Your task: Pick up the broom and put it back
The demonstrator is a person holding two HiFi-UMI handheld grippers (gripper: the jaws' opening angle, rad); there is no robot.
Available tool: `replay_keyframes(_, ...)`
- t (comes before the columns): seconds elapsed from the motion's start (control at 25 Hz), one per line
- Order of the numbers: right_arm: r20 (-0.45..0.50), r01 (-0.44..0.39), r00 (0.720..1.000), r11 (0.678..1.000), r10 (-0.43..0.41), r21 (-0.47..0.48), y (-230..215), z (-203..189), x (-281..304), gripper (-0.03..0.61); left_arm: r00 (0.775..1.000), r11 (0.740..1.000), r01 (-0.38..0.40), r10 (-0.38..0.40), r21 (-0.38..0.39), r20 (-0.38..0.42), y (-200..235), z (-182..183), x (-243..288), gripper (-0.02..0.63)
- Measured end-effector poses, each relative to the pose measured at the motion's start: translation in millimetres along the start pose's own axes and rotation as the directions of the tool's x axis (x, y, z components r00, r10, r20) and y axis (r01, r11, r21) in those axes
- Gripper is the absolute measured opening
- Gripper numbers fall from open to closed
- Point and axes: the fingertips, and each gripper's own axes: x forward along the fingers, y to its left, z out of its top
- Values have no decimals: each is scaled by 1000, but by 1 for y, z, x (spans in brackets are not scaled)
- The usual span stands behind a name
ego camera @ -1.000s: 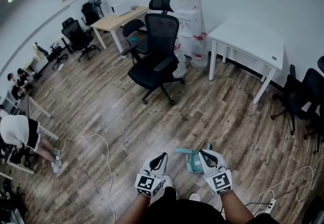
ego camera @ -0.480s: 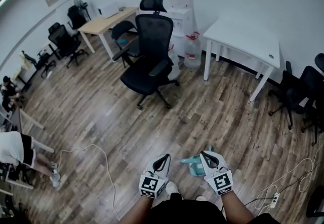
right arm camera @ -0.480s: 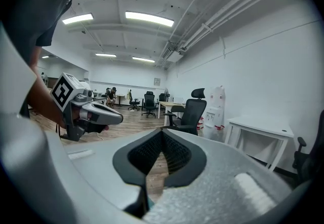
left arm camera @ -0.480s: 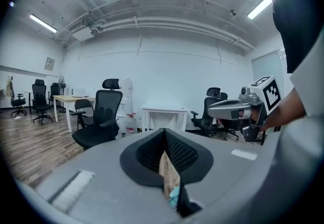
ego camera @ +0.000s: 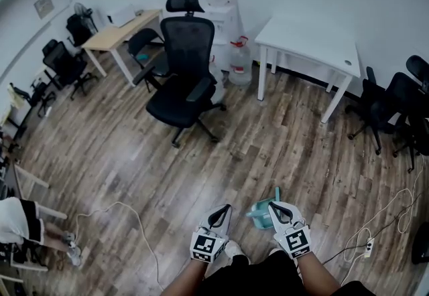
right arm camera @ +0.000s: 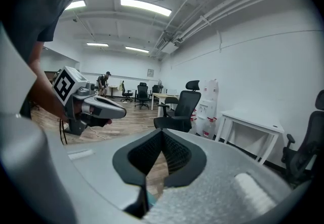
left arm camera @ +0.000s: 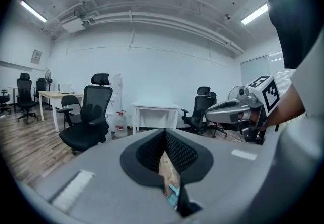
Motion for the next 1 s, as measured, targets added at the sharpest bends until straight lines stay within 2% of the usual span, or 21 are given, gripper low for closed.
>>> replay_keyframes(0.12, -21, 15, 1000, 1000, -14, 15, 0, -7, 0, 3, 1000, 1000, 15, -15, -13, -12, 0, -3, 2, 18)
replay_keyframes(0.32, -57, -6, 998, 1000, 6, 12, 3, -18, 0, 3, 1000, 1000, 21, -22, -21, -19, -3, -5, 5, 18)
replay_keyframes(0.56, -77, 6, 997, 998, -1, 55, -6, -34, -1, 3, 999, 1000, 19, -20, -14, -38, -5, -12, 15, 18)
replay_keyframes(0.76, -115, -17, 993, 1000, 19, 21, -6, -49, -6, 3, 997, 1000, 2, -1, 8, -74, -8, -26, 16, 18)
replay_keyframes(0.88, -132, -32, 991, 999, 33, 6, -9, -61, -8, 3, 995, 999, -38, 39, 21, -92, 0, -32, 18, 18)
replay_keyframes(1.0, -186, -56, 982, 997, 47, -47, -14, -78, -14, 3, 992, 998, -54, 56, 22, -114, -1, -34, 24, 18)
